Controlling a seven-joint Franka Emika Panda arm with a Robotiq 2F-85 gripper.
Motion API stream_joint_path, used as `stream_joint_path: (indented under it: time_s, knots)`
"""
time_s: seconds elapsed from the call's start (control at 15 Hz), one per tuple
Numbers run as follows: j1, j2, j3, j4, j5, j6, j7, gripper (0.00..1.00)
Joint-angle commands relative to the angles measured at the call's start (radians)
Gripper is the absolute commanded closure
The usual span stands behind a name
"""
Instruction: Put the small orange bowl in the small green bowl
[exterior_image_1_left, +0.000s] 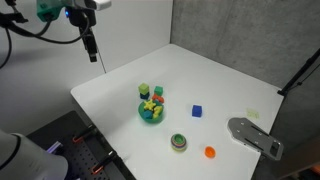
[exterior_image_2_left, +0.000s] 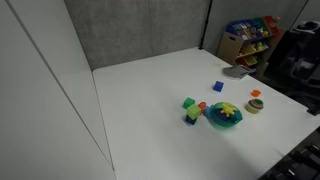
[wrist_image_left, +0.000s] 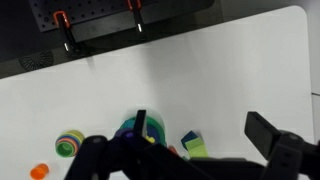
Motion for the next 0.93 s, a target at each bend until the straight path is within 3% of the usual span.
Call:
stream_joint_path:
  time_s: [0.0, 0.4, 0.87]
  knots:
    - [-0.027, 0.04, 0.0, 0.05, -0.048, 0.006, -0.011, 0.0]
    - [-0.08, 0.126, -0.046, 0.105, -0.122, 0.096, -0.038, 0.0]
    - [-0.144, 0.299, -0.162, 0.183, -0.167, 0.246, -0.136, 0.0]
